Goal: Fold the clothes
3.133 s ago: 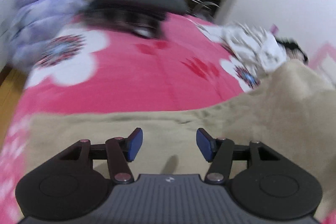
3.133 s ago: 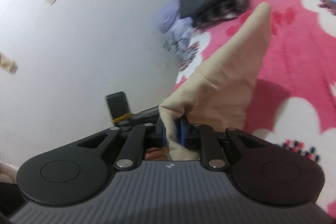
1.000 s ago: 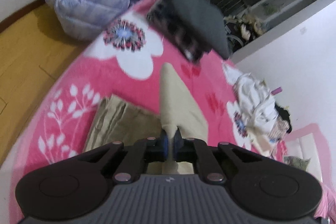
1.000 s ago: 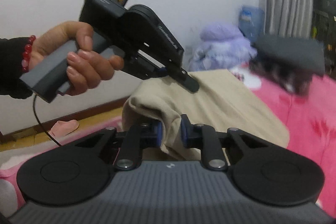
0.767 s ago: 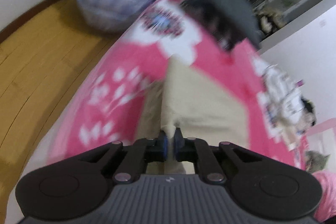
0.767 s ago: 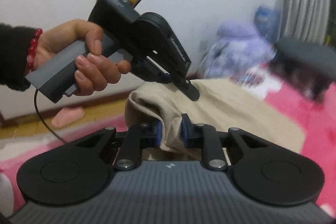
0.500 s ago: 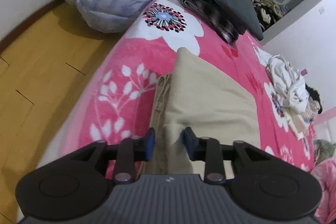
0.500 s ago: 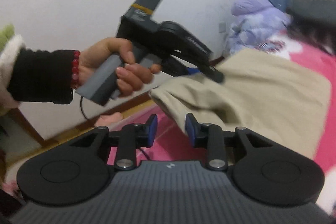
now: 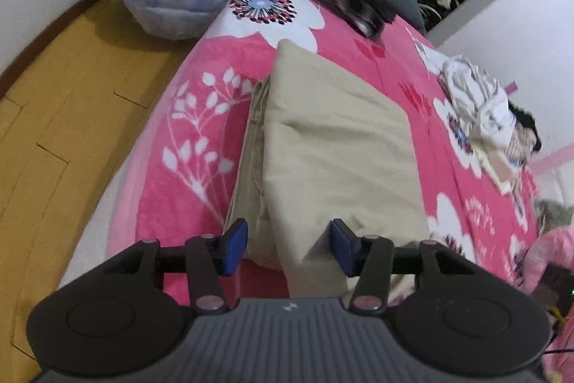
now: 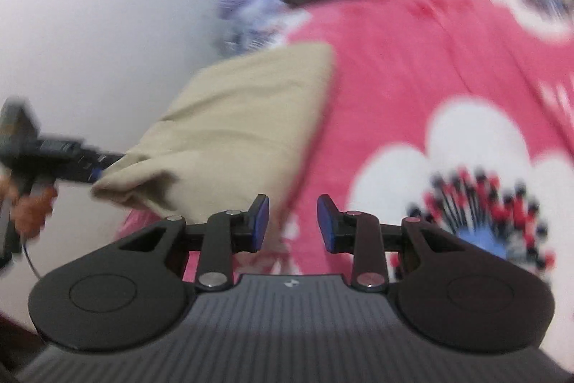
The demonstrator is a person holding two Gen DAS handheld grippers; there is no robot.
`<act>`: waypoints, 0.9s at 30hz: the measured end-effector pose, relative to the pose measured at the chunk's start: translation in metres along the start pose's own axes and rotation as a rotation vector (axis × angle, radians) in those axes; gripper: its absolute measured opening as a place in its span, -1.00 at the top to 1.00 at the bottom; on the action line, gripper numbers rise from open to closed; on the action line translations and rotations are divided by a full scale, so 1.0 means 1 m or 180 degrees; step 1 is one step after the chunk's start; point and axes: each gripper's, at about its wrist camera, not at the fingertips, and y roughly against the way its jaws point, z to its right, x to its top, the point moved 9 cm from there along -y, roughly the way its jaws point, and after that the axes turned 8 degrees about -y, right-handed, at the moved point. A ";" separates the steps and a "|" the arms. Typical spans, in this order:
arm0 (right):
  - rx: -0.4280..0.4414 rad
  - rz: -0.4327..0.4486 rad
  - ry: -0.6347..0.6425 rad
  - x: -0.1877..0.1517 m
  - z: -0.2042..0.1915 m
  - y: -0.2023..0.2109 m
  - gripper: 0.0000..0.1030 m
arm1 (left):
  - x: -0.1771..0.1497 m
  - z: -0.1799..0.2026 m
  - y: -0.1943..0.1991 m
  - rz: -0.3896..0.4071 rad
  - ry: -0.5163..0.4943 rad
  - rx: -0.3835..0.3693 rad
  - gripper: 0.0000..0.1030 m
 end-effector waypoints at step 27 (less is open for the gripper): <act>0.1104 -0.0877 -0.1131 0.028 -0.016 -0.116 0.60 | 0.025 0.059 -0.083 -0.0356 -0.0360 -0.0638 -0.33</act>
